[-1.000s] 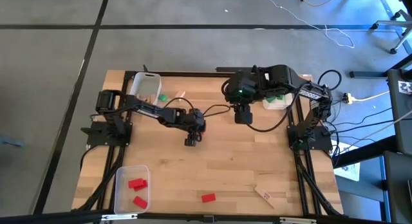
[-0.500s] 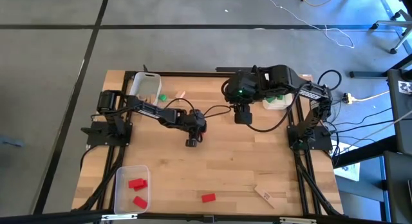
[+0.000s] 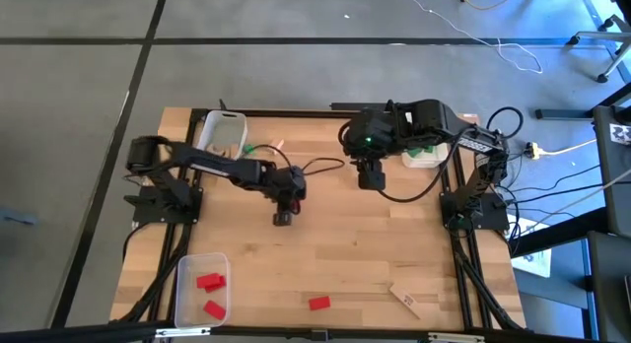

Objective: Sort & place blocks by color
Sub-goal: Put the red block into the transparent bin

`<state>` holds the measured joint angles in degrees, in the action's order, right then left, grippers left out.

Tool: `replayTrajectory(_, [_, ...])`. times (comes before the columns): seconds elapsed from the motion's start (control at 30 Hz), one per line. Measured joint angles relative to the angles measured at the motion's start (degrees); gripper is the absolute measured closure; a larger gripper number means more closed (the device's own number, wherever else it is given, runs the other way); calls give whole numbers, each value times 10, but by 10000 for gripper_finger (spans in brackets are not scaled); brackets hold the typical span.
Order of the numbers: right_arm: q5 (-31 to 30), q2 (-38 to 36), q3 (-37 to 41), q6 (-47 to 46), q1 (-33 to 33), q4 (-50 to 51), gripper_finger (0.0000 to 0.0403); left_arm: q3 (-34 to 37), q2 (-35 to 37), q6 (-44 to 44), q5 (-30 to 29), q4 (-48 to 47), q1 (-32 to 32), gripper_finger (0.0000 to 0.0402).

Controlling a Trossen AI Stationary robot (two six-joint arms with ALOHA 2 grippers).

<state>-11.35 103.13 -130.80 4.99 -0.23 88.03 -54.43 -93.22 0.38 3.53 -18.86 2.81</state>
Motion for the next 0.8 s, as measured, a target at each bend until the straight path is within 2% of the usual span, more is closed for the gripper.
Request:
replayTrajectory(0.27, [24, 0, 0, 32, 0, -30, 206, -1, 169, -13, 39, -135, -21, 281])
replayTrajectory(0.47, [24, 0, 0, 47, -1, -61, 206, -1, 278, -125, 61, -281, -42, 281])
replayTrajectory(0.6, [24, 0, 0, 71, -2, -80, 206, -1, 315, -193, 99, -345, -92, 281])
replayTrajectory(0.8, [25, 0, 0, 77, -6, -96, 206, -1, 319, -343, 174, -393, -207, 281])
